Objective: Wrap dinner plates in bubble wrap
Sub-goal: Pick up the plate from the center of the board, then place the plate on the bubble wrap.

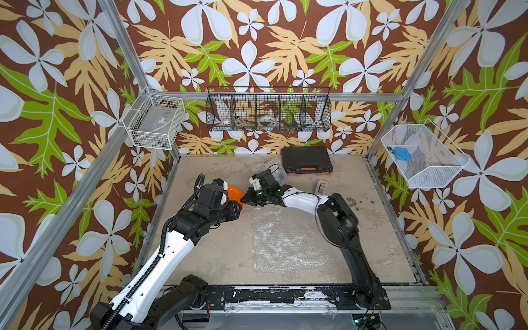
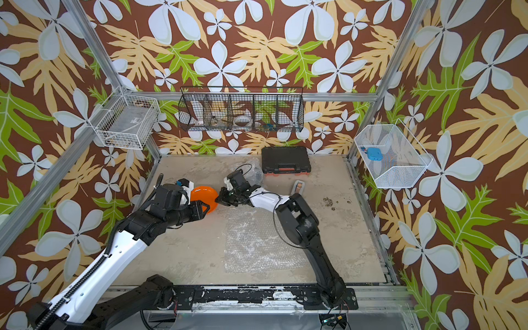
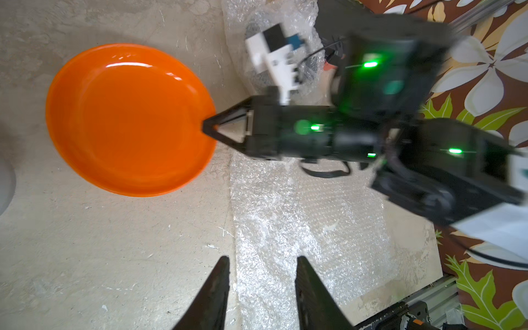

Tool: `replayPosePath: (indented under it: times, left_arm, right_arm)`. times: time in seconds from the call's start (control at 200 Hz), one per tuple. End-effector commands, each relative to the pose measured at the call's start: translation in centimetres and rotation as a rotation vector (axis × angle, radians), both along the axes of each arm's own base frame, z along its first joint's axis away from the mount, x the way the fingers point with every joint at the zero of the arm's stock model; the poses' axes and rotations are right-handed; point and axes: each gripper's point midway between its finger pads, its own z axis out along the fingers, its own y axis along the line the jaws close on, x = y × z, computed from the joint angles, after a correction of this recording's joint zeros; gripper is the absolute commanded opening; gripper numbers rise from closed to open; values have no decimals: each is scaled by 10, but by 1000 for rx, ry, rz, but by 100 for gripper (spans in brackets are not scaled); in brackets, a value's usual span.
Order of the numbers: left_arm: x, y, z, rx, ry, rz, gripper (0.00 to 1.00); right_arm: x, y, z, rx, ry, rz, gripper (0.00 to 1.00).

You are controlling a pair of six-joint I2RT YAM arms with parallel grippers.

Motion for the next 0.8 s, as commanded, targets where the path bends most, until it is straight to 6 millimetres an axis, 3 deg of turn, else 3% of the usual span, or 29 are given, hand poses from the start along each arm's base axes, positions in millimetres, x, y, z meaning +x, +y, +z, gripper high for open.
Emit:
replayPosePath:
  times: [0.0,0.17,0.315,0.49,0.631,0.731,0.796]
  left_arm:
    - [1,-12,-9,-41,17,-41,39]
    - [-2,-41,-47,-121,116,-100,34]
    - [-16,-83,-83,-140,219,-182,29]
    - [-40,-126,-128,-163,336,-253,15]
    - [-56,-136,-166,-115,431,-276,8]
    - [-58,-123,-192,-36,471,-242,7]
    - [-61,-112,-207,29,501,-225,6]
  right_arm:
    - [-21,-53,2,-23,-40,19,0]
    - [-71,-166,-18,-70,12,-66,0]
    - [-106,-235,-32,-89,38,-149,0]
    - [-133,-265,-59,-109,89,-191,0]
    - [-148,-275,-81,-162,126,-208,0]
    - [-149,-288,-90,-249,131,-244,9]
    - [-151,-293,-89,-285,138,-253,33]
